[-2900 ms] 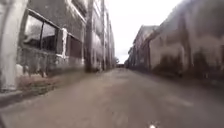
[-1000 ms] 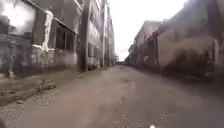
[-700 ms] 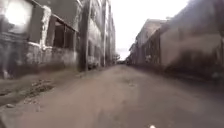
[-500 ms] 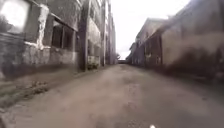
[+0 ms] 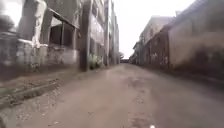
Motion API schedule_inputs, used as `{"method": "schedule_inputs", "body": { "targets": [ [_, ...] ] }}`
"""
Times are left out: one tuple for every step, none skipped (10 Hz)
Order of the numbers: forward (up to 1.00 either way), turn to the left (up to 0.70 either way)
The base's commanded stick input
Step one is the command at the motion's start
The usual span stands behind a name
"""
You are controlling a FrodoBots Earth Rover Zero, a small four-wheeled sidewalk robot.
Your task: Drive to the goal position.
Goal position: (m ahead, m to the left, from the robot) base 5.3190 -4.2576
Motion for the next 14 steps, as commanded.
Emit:
{"method": "schedule_inputs", "body": {
  "targets": [
    [0.7,0.0],
    [0.7,0.0],
    [0.7,0.0],
    [0.7,0.0],
    [0.7,0.0],
    [0.7,0.03],
    [0.7,0.05],
    [0.7,0.02],
    [0.7,-0.35],
    [0.7,-0.35],
    [0.7,-0.1],
    [0.7,0.0],
    [0.7,0.0],
    [0.7,0.08]
  ]
}}
